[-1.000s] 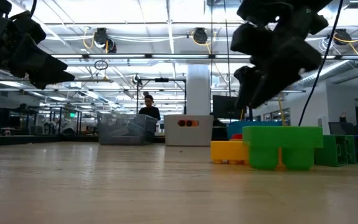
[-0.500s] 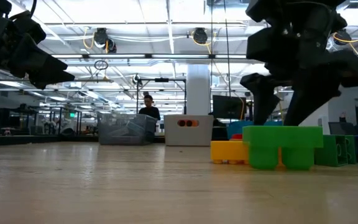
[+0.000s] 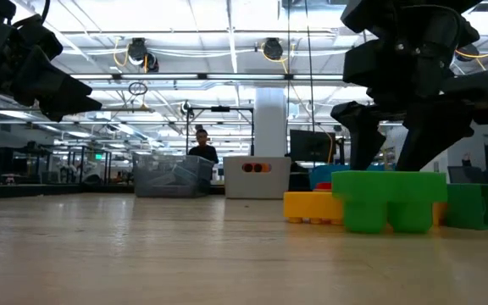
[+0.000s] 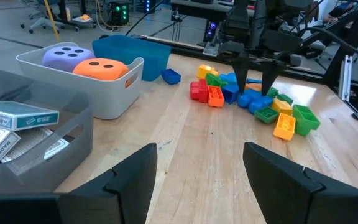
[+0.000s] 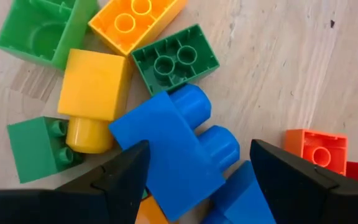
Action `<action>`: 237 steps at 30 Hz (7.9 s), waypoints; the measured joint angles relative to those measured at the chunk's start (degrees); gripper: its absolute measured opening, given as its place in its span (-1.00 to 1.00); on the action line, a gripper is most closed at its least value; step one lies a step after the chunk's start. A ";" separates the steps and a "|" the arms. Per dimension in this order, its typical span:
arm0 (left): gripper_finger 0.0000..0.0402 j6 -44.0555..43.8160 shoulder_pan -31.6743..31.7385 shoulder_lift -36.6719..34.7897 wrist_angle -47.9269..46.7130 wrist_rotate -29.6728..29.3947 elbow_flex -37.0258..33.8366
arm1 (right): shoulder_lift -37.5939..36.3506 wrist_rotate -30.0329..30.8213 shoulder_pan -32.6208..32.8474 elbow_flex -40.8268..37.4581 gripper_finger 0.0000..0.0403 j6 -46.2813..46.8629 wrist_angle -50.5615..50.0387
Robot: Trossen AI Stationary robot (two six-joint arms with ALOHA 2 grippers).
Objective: Pick & Place Toys
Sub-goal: Put the blue game piece into the blue bin, then put the yellow game piece into the blue bin
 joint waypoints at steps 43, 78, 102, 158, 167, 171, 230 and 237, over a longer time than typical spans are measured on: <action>0.23 0.00 -0.02 0.00 -0.01 -0.01 0.00 | 4.42 0.24 0.24 1.56 -0.08 -0.45 1.08; 0.23 0.00 0.00 0.00 0.01 -0.01 0.00 | 1.69 6.11 0.17 1.50 -0.97 -2.15 8.76; 0.23 0.00 0.00 0.00 -0.01 -0.01 0.00 | -22.74 6.45 -21.51 1.52 -0.98 5.57 9.92; 0.23 0.00 0.00 0.00 -0.01 -0.01 0.00 | -9.80 6.19 -58.71 -14.24 -0.98 8.84 32.62; 0.22 0.00 -0.01 0.00 -0.01 0.01 0.00 | -5.70 6.19 -58.69 -14.24 -0.98 9.00 36.92; 0.22 0.00 0.00 0.00 -0.01 0.00 0.00 | -5.70 6.19 -58.69 -14.23 -0.98 9.00 36.74; 0.23 0.00 -0.02 0.00 0.06 0.01 0.02 | -24.55 14.43 -14.06 3.71 0.33 51.43 -38.30; 0.23 0.00 -0.01 0.00 0.08 -0.01 0.02 | -24.56 5.96 -18.71 -5.98 0.33 59.59 -29.66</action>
